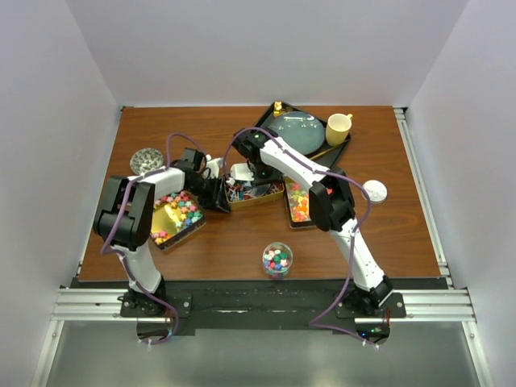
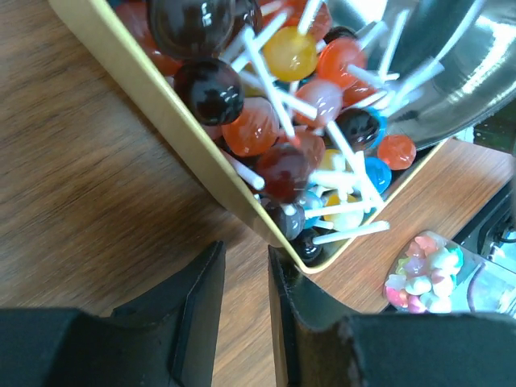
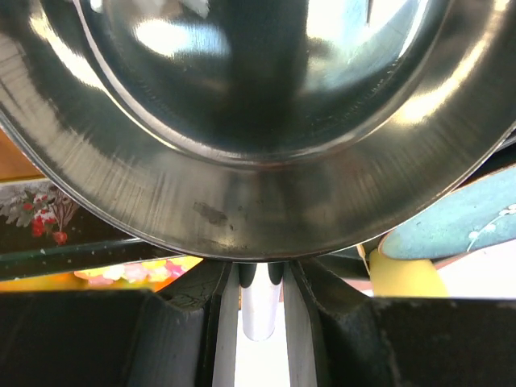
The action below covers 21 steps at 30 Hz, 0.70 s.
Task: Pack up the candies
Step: Scoop the fake candies from the storage box.
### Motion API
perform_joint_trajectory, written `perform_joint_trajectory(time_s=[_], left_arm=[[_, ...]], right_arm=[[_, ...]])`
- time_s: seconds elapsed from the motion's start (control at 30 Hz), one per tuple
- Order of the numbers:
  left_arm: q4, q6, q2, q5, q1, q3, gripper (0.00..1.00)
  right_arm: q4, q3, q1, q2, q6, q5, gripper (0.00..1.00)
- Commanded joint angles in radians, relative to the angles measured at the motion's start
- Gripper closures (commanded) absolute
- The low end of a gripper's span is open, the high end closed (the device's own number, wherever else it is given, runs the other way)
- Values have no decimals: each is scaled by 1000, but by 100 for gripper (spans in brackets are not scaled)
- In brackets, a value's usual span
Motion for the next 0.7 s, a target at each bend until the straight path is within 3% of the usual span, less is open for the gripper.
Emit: perform_joint_trajectory(time_s=[0.0,0.37,0.67], left_arm=[[57,18,10,-4,-11,65,66],[27,59,-9,62,52,95,64],[-11,91,-12,70,78,120,63]], right_arm=[[-146,-115,30,-46,21,-266,100],[-100,-159,-53,-95,-62,-514,100],[-83,-172,-87,-120,-71,-535,100]])
